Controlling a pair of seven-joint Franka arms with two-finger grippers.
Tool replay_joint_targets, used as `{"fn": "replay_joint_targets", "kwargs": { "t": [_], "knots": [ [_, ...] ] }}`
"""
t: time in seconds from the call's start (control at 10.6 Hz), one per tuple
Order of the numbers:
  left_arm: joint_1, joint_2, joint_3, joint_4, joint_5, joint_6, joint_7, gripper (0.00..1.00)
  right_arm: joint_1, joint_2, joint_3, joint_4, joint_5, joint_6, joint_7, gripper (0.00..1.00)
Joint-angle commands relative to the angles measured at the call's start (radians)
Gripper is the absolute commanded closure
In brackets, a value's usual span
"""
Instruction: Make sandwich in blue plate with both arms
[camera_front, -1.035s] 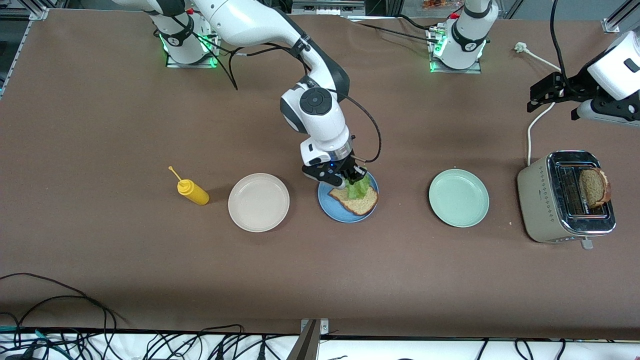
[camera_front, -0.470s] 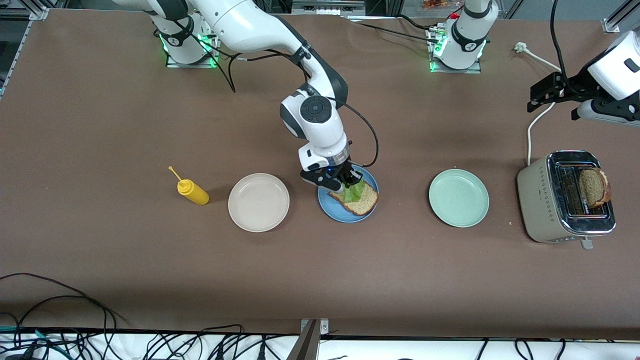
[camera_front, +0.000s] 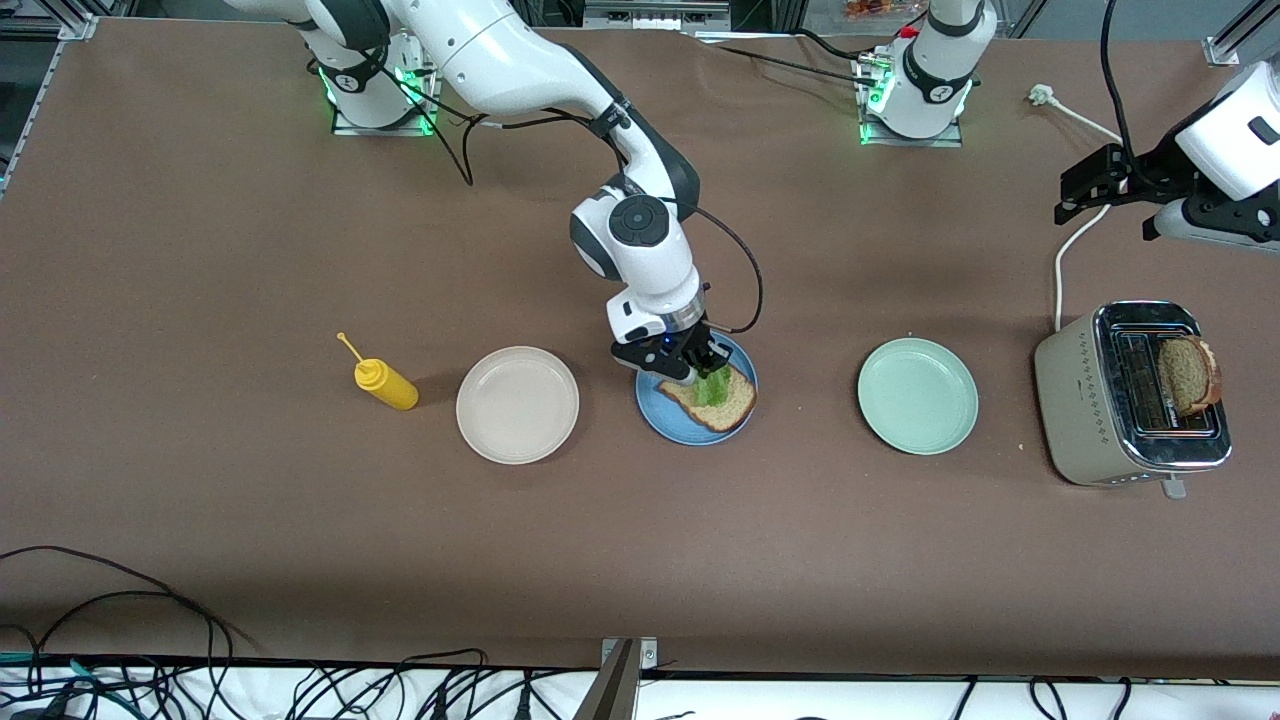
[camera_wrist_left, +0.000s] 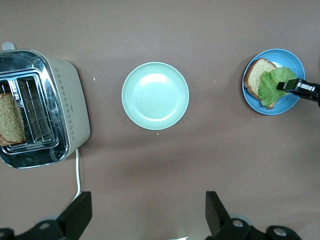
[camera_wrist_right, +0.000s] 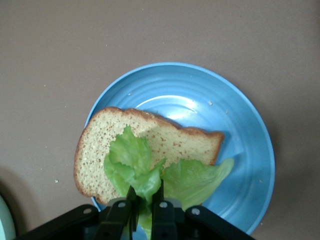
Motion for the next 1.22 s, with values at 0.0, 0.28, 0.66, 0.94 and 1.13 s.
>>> {"fn": "replay_joint_targets", "kwargs": {
  "t": [0.0, 0.28, 0.66, 0.94, 1.13],
  "knots": [
    [0.001, 0.012, 0.001, 0.031, 0.005, -0.021, -0.005, 0.0, 0.023, -0.003, -0.036, 0.011, -0.046, -0.007, -0.046, 0.0],
    [0.008, 0.009, 0.004, 0.031, 0.005, -0.021, -0.005, 0.0, 0.018, -0.024, -0.078, 0.021, -0.034, -0.14, -0.195, 0.0],
    [0.01, 0.01, 0.005, 0.033, 0.005, -0.021, -0.005, 0.0, 0.003, -0.057, -0.095, 0.021, -0.015, -0.208, -0.332, 0.0],
    [0.018, 0.013, 0.03, 0.033, 0.005, -0.021, -0.006, 0.0, -0.006, -0.139, -0.215, 0.018, 0.13, -0.39, -0.669, 0.0],
    [0.018, 0.013, 0.027, 0.033, 0.006, -0.021, -0.005, 0.0, -0.012, -0.191, -0.305, 0.017, 0.207, -0.525, -0.896, 0.0]
  ]
}}
